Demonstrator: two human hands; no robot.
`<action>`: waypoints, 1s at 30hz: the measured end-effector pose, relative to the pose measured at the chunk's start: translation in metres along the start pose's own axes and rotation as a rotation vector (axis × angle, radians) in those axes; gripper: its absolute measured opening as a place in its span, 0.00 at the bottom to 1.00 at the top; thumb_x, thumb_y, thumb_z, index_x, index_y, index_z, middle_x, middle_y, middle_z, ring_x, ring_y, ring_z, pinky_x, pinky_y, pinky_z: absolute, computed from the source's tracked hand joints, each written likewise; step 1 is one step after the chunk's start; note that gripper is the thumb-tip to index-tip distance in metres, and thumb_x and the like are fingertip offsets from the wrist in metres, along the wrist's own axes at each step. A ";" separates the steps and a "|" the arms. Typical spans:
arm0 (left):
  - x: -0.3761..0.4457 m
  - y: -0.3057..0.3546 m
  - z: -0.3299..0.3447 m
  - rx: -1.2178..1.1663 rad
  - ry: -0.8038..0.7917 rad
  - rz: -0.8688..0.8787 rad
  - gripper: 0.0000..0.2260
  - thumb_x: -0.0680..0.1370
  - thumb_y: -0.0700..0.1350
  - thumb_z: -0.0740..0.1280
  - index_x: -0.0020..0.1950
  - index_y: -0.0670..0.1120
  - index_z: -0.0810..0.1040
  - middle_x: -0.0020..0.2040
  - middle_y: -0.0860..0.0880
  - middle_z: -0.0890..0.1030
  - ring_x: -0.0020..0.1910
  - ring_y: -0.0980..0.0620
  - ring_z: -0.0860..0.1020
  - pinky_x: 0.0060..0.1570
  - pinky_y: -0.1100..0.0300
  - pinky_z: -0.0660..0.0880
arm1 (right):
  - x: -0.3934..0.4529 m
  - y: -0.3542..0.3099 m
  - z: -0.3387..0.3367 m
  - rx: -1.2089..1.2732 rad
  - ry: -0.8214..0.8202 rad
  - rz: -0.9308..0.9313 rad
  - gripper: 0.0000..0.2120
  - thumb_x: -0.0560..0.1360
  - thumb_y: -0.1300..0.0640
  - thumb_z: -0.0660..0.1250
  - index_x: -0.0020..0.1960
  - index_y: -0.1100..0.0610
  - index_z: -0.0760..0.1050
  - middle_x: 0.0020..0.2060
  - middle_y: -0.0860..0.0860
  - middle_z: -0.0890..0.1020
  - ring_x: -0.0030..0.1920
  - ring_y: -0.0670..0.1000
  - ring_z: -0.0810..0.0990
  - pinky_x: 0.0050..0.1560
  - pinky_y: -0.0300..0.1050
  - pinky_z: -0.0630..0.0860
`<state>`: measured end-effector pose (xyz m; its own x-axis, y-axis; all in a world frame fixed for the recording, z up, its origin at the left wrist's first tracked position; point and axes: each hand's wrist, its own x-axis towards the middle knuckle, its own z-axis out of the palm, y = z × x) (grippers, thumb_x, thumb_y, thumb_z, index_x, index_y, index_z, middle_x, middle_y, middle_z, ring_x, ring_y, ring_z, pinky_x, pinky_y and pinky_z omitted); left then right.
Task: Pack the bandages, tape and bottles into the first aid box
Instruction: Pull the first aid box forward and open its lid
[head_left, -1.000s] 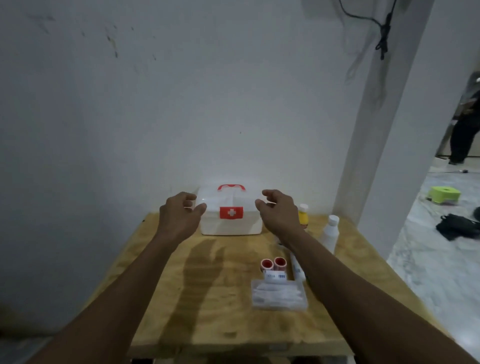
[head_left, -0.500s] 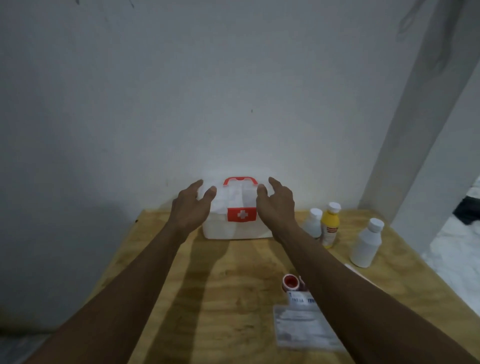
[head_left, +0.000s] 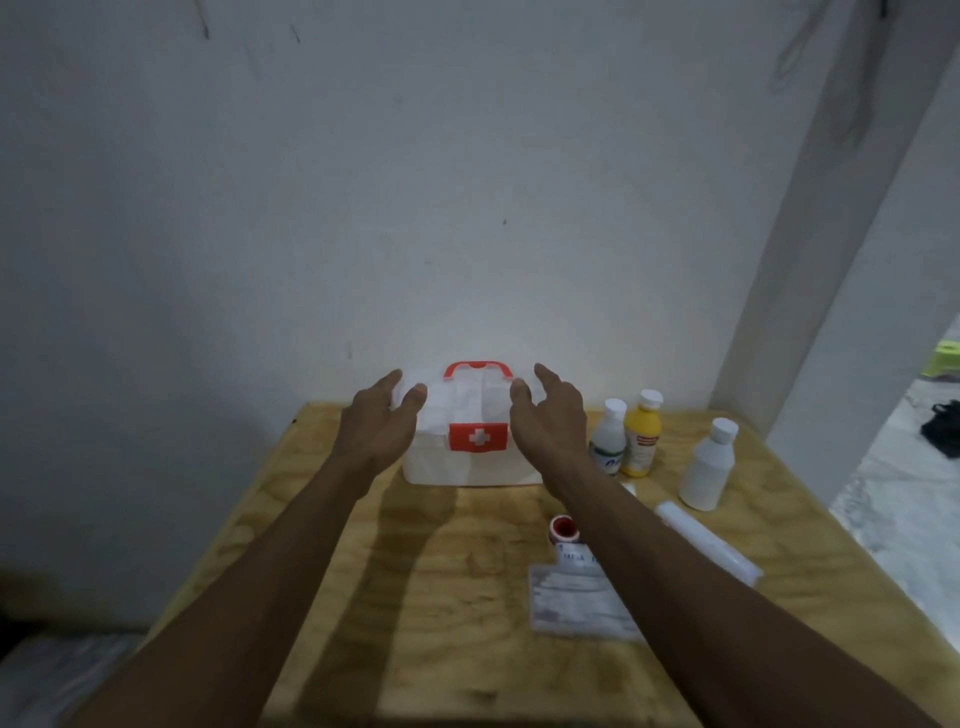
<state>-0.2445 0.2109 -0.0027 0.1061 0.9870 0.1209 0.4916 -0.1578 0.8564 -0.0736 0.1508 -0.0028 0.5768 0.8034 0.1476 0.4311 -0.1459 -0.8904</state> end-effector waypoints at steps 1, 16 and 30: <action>-0.003 0.001 0.000 0.004 0.000 -0.003 0.26 0.80 0.58 0.60 0.76 0.51 0.64 0.77 0.46 0.66 0.73 0.41 0.68 0.68 0.41 0.70 | -0.004 0.000 -0.002 0.006 -0.004 -0.001 0.25 0.82 0.47 0.57 0.77 0.49 0.61 0.77 0.55 0.60 0.75 0.58 0.64 0.70 0.54 0.68; 0.000 0.022 0.012 0.249 -0.014 0.159 0.27 0.80 0.60 0.59 0.77 0.51 0.62 0.78 0.47 0.62 0.77 0.44 0.61 0.73 0.45 0.60 | -0.067 -0.006 0.006 0.085 0.306 -0.058 0.28 0.74 0.51 0.71 0.70 0.51 0.64 0.71 0.53 0.63 0.69 0.54 0.65 0.65 0.48 0.71; 0.010 0.015 0.022 0.315 -0.053 0.110 0.26 0.80 0.62 0.55 0.77 0.55 0.62 0.81 0.48 0.55 0.79 0.43 0.55 0.75 0.42 0.52 | -0.062 -0.023 0.058 0.779 0.354 0.622 0.28 0.74 0.56 0.74 0.63 0.45 0.58 0.67 0.56 0.72 0.62 0.60 0.77 0.61 0.61 0.78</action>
<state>-0.2169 0.2175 0.0000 0.2141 0.9618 0.1703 0.7171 -0.2732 0.6412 -0.1592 0.1381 -0.0161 0.7666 0.4818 -0.4245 -0.5019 0.0373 -0.8641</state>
